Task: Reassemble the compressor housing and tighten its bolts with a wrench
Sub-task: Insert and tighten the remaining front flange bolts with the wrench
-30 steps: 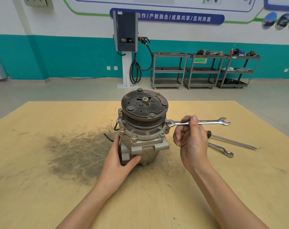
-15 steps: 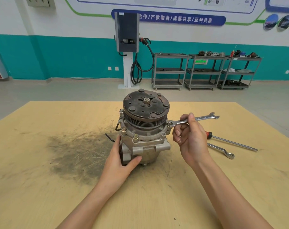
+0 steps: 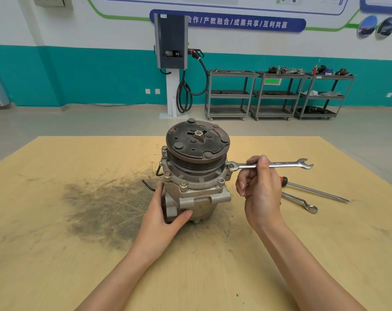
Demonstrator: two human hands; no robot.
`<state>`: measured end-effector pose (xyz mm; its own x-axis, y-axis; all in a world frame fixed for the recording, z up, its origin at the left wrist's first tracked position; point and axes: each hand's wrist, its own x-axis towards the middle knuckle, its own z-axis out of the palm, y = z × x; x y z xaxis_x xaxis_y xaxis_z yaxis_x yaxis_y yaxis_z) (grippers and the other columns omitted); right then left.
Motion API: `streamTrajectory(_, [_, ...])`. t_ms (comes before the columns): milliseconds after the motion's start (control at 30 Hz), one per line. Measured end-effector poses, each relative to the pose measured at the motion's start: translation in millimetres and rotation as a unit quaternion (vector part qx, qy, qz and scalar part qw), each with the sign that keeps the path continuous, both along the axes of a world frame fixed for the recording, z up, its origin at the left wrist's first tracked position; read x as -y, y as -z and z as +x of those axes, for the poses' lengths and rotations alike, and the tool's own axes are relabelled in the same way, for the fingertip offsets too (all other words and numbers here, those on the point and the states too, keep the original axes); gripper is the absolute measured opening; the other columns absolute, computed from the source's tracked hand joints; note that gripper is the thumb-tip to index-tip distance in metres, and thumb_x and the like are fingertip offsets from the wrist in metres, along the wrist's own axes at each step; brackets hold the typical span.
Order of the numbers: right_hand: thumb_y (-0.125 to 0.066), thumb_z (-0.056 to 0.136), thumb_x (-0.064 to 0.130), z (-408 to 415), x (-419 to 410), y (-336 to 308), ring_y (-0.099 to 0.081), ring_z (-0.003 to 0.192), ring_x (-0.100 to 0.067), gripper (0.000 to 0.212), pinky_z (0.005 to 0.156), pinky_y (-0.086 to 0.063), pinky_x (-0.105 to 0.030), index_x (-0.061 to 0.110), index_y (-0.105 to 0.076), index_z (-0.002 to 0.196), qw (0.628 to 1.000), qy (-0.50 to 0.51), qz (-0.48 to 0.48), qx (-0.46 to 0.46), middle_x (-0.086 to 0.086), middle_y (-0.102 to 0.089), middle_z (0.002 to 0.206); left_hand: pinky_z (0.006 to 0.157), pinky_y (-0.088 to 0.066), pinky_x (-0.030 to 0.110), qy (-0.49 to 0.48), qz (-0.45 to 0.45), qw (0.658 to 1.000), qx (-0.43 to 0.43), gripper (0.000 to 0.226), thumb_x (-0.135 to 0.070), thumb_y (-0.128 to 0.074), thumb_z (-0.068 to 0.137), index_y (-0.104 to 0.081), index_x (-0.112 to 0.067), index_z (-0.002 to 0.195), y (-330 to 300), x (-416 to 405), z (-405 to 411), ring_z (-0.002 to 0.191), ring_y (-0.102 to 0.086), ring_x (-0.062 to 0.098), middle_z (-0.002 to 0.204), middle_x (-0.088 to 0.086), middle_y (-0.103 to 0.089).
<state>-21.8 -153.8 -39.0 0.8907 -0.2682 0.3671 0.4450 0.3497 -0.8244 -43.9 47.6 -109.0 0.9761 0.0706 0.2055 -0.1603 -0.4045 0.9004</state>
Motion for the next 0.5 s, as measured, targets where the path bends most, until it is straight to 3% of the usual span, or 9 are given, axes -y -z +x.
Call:
streamTrajectory(133, [-0.032,0.105,0.030,-3.7,-1.7,3.1,-0.038,0.039,-0.012,0.032,0.040,-0.032,-0.017,0.015,-0.053,0.086,1.000,0.022,-0.004,0.002,0.002,-0.046,0.046,0.105,-0.038,0.021,0.003,-0.007,1.000,0.003,0.087,-0.033,-0.079,0.082,-0.030,-0.025,0.155,-0.5,0.1,-0.3,0.131,-0.050,0.001,0.139,-0.018,-0.057])
streamTrajectory(233, [-0.032,0.106,0.029,-3.4,-1.2,2.3,-0.038,0.039,-0.012,0.032,0.040,-0.032,-0.017,0.014,-0.053,0.086,1.000,0.016,0.003,-0.007,0.001,-0.046,0.045,0.107,-0.038,0.024,0.002,-0.007,1.000,0.006,0.087,-0.033,-0.079,0.082,-0.031,-0.026,0.154,-0.5,0.1,-0.6,0.131,-0.050,0.001,0.139,-0.019,-0.057])
streamTrajectory(400, [-0.032,0.106,0.028,0.1,2.1,-2.6,-0.038,0.039,-0.014,0.034,0.041,-0.031,-0.019,0.013,-0.053,0.084,1.000,-0.012,0.013,-0.018,-0.001,-0.047,0.045,0.104,-0.037,0.020,0.006,-0.011,1.000,0.007,0.086,-0.033,-0.079,0.083,-0.030,-0.029,0.154,-0.1,-0.1,-0.6,0.131,-0.049,-0.001,0.138,-0.022,-0.056])
streamTrajectory(500, [-0.033,0.106,0.030,3.2,2.7,-5.4,-0.038,0.040,-0.015,0.034,0.043,-0.031,-0.021,0.014,-0.054,0.085,0.998,-0.035,0.019,-0.044,-0.002,-0.048,0.046,0.098,-0.037,0.009,0.008,-0.011,1.000,0.005,0.085,-0.032,-0.079,0.083,-0.032,-0.030,0.153,0.4,-0.2,-0.1,0.129,-0.050,-0.004,0.136,-0.025,-0.057])
